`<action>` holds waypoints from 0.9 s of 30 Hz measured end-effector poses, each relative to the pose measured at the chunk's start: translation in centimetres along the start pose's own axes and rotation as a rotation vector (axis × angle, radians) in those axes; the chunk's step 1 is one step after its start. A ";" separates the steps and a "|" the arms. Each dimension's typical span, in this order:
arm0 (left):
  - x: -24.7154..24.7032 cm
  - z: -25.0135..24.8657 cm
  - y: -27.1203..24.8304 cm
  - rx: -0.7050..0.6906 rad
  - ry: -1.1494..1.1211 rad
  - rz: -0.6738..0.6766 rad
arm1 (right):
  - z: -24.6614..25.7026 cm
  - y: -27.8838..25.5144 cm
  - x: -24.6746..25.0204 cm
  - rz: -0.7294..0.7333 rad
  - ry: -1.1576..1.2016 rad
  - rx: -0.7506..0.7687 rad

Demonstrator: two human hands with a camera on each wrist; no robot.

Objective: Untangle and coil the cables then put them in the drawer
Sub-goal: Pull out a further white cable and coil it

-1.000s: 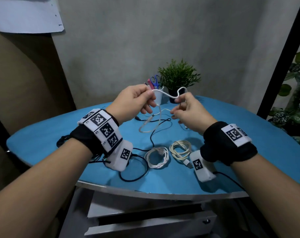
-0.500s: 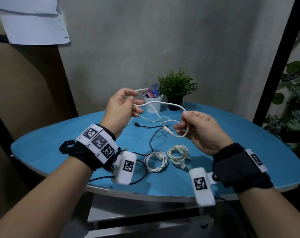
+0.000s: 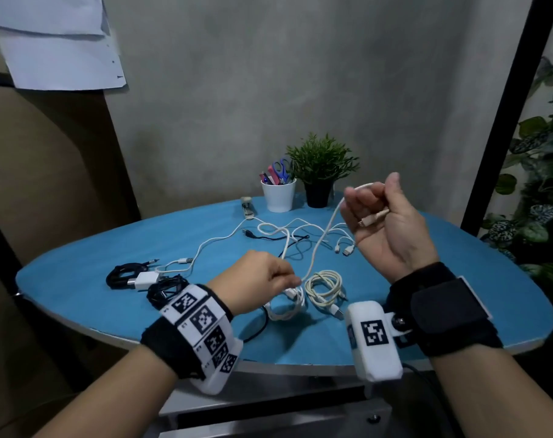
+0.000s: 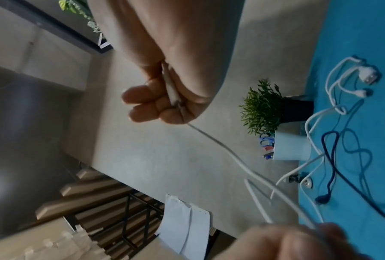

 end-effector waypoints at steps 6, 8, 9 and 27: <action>0.4 -0.8 -1.7 -0.140 -0.055 0.008 | -1.1 0.2 1.0 0.072 -0.468 0.081; 1.3 -0.6 -1.7 -0.164 -0.069 -0.075 | -1.3 -0.2 0.7 0.150 -0.941 0.219; 1.9 -0.4 -1.7 -0.162 -0.087 -0.143 | -1.7 -0.4 0.6 0.221 -1.120 0.257; 4.6 2.6 1.6 0.218 0.074 -0.366 | -2.3 -3.2 -1.1 0.350 -0.445 -0.154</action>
Point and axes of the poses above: each hand's wrist, its own y-axis towards the middle knuckle, its own x-axis out of the back of the hand, z = x × y, the point moved 4 cm from there along y, towards the middle knuckle, and after that the axes turned 7 degrees about x, right-handed, at the moved point
